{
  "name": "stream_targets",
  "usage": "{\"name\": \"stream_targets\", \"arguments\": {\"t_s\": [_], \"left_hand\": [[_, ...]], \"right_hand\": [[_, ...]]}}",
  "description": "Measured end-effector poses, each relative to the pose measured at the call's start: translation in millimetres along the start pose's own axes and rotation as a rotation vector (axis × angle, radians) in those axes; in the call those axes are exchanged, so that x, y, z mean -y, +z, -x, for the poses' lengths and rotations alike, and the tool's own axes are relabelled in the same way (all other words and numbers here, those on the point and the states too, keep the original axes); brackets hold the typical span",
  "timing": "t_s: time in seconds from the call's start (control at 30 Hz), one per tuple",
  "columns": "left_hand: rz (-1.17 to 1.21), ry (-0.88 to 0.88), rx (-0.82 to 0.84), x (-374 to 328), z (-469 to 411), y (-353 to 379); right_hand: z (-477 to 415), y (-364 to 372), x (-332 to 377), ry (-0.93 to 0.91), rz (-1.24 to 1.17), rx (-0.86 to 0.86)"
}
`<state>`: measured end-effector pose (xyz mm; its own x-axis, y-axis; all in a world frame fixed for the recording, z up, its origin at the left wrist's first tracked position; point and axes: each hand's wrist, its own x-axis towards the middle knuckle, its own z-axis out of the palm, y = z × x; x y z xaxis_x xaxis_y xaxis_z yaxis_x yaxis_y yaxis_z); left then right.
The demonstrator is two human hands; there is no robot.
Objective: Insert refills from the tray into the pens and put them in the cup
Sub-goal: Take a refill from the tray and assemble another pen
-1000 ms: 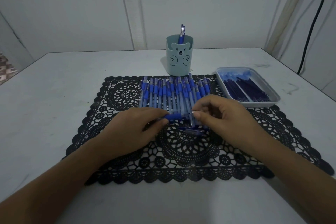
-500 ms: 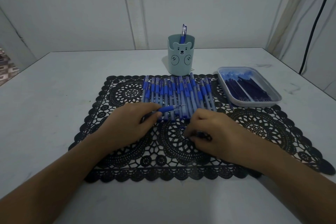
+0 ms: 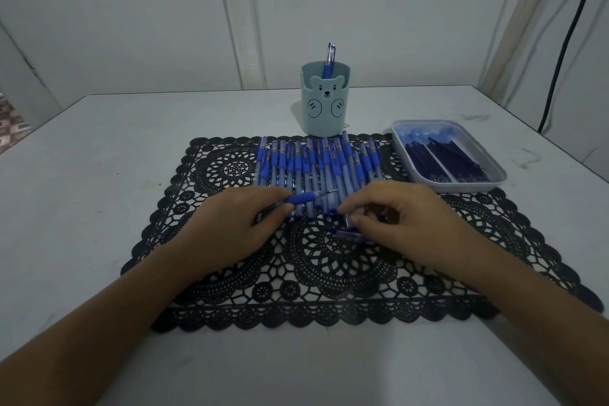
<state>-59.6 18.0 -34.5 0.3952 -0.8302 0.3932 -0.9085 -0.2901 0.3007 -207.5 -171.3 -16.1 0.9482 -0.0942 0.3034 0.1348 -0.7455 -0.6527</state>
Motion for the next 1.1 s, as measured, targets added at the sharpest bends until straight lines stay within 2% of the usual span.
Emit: {"name": "stream_targets", "arguments": {"t_s": [0.13, 0.23, 0.33, 0.47, 0.53, 0.67, 0.73, 0.83, 0.87, 0.93, 1.0, 1.1], "left_hand": [[-0.013, 0.014, 0.003, -3.5, 1.0, -1.4], [-0.023, 0.043, -0.004, -9.4, 2.0, -2.5], [-0.037, 0.093, 0.002, -16.3, 1.7, -3.0], [-0.045, 0.135, 0.014, -20.4, 1.8, -4.4], [-0.020, 0.127, 0.023, -17.9, 1.0, -6.2], [-0.025, 0.057, -0.008, -6.3, -1.4, -10.0], [-0.023, 0.002, -0.034, 1.1, -1.9, -10.5], [-0.011, -0.093, -0.099, 8.6, -1.0, -11.1], [-0.013, -0.118, -0.115, 9.5, -1.0, -10.8], [-0.009, -0.130, -0.127, 8.0, -1.3, -9.5], [-0.006, -0.112, -0.114, 3.8, -1.5, -7.8], [-0.025, -0.104, -0.080, 0.4, -1.7, -5.2]], "right_hand": [[-1.7, 4.7, -1.8, 0.016, -0.010, -0.099], [-3.2, 7.0, -5.3, -0.041, 0.118, -0.246], [-3.9, 8.8, -6.9, -0.095, 0.261, -0.151], [-4.3, 7.1, -4.7, -0.133, 0.244, -0.113], [-4.8, -1.8, -3.4, -0.080, 0.174, -0.092], [-4.2, -32.4, -9.5, 0.150, 0.067, -0.045], [-5.3, -46.3, -17.5, 0.256, 0.014, -0.140], [-7.8, -59.0, -26.1, 0.383, -0.161, -0.418], [-8.0, -60.0, -29.5, 0.396, -0.090, -0.495], [-7.9, -55.2, -34.0, 0.388, 0.249, -0.582], [-7.4, -42.1, -36.3, 0.313, 0.549, -0.584], [-8.5, -23.5, -42.7, 0.218, 0.727, -0.524]]}}
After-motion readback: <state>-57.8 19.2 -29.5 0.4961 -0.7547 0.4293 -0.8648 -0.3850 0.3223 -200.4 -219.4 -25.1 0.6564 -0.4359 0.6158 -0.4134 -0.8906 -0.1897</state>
